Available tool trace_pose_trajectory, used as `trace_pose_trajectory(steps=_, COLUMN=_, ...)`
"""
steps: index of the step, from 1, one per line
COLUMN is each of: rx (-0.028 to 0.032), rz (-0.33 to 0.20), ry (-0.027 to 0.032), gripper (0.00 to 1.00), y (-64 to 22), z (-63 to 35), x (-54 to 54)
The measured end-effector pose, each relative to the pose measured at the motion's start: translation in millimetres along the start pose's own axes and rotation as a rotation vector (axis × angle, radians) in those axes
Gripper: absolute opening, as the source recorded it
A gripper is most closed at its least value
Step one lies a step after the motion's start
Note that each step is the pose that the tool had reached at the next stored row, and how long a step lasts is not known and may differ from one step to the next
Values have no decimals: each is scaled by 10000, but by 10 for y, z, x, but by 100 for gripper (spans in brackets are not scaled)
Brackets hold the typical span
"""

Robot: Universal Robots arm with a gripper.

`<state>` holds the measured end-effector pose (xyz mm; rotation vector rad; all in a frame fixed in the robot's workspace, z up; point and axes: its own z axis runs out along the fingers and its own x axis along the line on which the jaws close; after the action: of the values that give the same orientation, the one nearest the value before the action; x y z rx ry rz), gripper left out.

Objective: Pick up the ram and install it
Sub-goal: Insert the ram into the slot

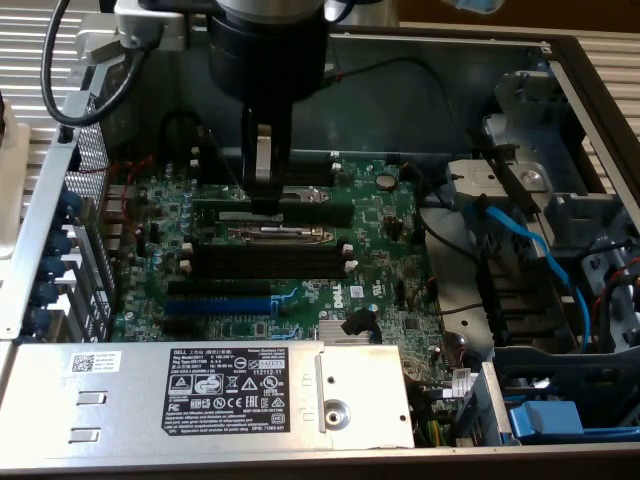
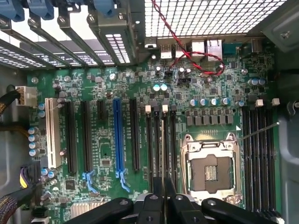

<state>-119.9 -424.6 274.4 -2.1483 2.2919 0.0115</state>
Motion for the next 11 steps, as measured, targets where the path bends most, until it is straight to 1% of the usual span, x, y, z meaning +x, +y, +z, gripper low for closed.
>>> trace_pose_trajectory(steps=4, rx=-95, rz=-59, ry=-14, gripper=12, y=-3, z=23, x=35)
trace_pose_trajectory(steps=7, rx=-156, rz=-94, ry=-8, gripper=12, y=-4, z=42, x=47)
trace_pose_trajectory(steps=11, rx=-192, rz=-221, ry=-6, gripper=12, y=-14, z=60, x=47)
